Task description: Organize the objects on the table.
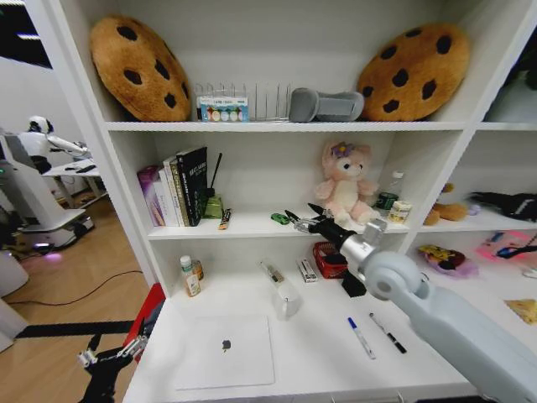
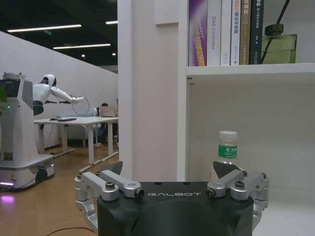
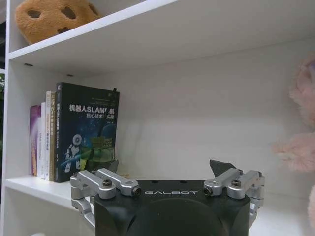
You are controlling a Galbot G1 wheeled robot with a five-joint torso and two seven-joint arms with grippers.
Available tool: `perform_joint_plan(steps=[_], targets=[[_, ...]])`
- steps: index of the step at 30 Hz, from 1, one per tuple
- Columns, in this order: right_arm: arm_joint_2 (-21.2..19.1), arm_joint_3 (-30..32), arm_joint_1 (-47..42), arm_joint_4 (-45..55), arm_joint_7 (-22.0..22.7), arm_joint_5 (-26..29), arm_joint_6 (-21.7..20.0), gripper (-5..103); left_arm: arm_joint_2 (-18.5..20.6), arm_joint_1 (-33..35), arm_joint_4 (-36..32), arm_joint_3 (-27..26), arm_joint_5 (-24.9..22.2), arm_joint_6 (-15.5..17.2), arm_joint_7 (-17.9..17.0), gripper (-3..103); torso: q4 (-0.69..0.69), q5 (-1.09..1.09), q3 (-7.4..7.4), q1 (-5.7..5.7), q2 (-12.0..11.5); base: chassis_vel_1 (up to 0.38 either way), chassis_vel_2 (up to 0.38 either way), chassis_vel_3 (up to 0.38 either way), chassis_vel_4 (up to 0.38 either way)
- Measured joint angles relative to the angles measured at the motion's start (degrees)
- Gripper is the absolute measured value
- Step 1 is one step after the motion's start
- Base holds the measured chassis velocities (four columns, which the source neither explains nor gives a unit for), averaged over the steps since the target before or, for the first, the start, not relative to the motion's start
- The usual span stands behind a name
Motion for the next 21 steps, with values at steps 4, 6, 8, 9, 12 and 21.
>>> perform_joint_plan(steps=[4,6,8,9,12,21], targets=[[-0.37,2.72,-3.94,2.56,2.27,-2.48,-0.01,100,-0.09,0.02,-0.08,0.06,-0.10,-0.41,0.20,100,0.04,0.00,0.00,0.00,0.00,0.000,0.000,0.000,0.000],[-0.17,6.01,-8.01,4.20,3.76,-4.21,-0.24,100,-0.07,-0.11,-0.29,0.06,-0.05,-0.68,0.27,100,0.06,-0.01,0.00,0.00,0.00,0.000,0.000,0.000,0.000],[0.07,7.31,-9.97,4.63,4.00,-5.14,-0.21,100,-0.05,-0.19,-0.50,0.04,-0.16,-0.79,0.42,100,0.07,-0.01,0.00,0.00,0.00,0.000,0.000,0.000,0.000],[0.67,9.65,-14.27,4.99,4.04,-7.34,0.71,100,0.03,-0.33,-0.86,-0.01,-0.63,-1.00,0.83,100,0.04,0.00,0.00,0.00,0.00,0.000,0.000,0.000,0.000],[2.20,13.59,-21.66,5.54,3.58,-10.27,2.21,100,0.12,-0.69,-1.14,-0.04,-1.47,-1.19,1.05,100,0.02,0.00,0.00,0.00,0.00,0.000,0.000,0.000,0.000],[11.57,23.43,-41.97,8.41,0.43,-23.14,7.15,100,0.05,-0.53,-0.61,-0.38,-2.44,-2.00,1.31,100,0.03,-0.01,0.01,0.00,0.00,0.000,0.000,0.000,0.000]])
